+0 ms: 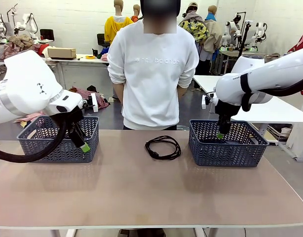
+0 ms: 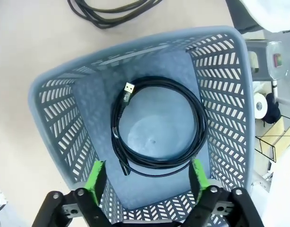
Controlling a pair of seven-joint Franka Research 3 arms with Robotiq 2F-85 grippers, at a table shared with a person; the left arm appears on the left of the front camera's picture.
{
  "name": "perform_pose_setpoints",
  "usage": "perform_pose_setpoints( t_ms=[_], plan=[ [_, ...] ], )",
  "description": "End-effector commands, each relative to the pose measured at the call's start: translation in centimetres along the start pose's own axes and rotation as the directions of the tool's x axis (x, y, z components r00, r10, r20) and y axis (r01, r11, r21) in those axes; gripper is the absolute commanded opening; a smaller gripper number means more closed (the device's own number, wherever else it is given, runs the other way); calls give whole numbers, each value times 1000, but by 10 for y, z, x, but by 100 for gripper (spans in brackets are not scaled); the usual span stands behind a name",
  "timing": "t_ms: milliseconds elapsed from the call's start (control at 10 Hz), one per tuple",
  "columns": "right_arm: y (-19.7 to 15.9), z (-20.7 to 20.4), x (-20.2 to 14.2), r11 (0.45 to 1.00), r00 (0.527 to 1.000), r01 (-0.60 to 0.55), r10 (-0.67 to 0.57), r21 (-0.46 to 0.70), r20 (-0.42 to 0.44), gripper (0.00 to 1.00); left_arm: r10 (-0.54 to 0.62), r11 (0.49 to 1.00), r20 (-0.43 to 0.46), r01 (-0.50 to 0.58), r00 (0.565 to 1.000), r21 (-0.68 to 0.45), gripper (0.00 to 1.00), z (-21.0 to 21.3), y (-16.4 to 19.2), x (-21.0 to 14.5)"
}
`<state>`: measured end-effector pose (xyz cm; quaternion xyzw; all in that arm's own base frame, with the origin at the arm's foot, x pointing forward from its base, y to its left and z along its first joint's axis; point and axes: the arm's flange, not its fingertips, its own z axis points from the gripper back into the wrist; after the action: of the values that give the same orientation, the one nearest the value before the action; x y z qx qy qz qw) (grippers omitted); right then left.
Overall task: Organize the cables according to human instructions.
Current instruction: Pick up a bundle of cables and place it in the basket indicated by the human.
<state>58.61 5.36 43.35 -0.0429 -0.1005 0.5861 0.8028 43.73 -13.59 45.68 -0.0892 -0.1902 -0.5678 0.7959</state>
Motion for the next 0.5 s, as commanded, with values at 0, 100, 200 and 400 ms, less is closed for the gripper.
perform_pose_setpoints(
  t_ms=[0,100,200,400],
  plan=[
    [-3,5,1,1000,1000,8,-9,16,10,100,7,1000,-5,-7,1000,3,100,2,1,-1],
    [-2,5,2,1000,1000,5,-5,20,6,100,7,1000,-5,-7,1000,3,100,2,1,-1],
    [-2,5,3,1000,1000,6,-6,23,2,100,7,1000,-5,-7,1000,3,100,2,1,-1],
    [1,0,1,1000,1000,-2,2,9,-3,100,7,1000,-5,-7,1000,3,100,2,1,-1]
  ],
)
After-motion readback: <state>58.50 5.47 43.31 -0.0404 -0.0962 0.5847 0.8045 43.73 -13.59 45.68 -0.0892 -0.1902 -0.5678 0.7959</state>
